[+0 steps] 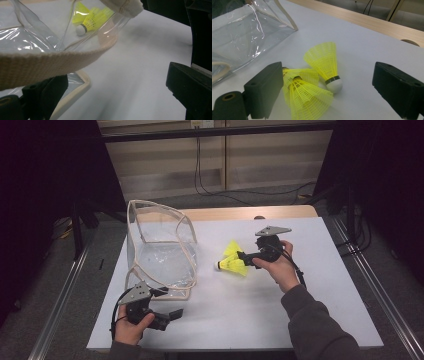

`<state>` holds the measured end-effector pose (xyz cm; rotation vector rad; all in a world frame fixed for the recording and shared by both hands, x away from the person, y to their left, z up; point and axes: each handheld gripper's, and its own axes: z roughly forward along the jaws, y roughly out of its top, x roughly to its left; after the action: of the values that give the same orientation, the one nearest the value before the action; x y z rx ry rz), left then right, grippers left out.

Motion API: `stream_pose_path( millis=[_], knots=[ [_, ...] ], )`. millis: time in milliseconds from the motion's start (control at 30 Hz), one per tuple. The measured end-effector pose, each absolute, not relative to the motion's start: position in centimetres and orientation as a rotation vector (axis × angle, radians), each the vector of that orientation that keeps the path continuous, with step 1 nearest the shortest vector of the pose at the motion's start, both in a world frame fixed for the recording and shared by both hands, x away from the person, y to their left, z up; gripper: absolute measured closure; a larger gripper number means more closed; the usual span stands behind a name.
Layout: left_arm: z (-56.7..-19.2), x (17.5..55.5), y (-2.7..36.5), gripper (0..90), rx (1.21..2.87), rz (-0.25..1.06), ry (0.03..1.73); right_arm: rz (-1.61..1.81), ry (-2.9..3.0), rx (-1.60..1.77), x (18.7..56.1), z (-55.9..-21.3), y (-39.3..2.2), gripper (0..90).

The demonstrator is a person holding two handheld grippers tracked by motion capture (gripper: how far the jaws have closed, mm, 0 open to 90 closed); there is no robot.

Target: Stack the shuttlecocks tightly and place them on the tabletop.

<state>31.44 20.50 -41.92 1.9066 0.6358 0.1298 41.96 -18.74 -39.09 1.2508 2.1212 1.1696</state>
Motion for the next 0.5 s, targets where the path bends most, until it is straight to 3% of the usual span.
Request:
stream_pose_path(
  millis=[500],
  knots=[
    [-42.08,31.39,20.82,3.3,1.9,0.156,0.644,1.152,2.127,1.245,42.53,-38.82,-18.13,10.0]
  ],
)
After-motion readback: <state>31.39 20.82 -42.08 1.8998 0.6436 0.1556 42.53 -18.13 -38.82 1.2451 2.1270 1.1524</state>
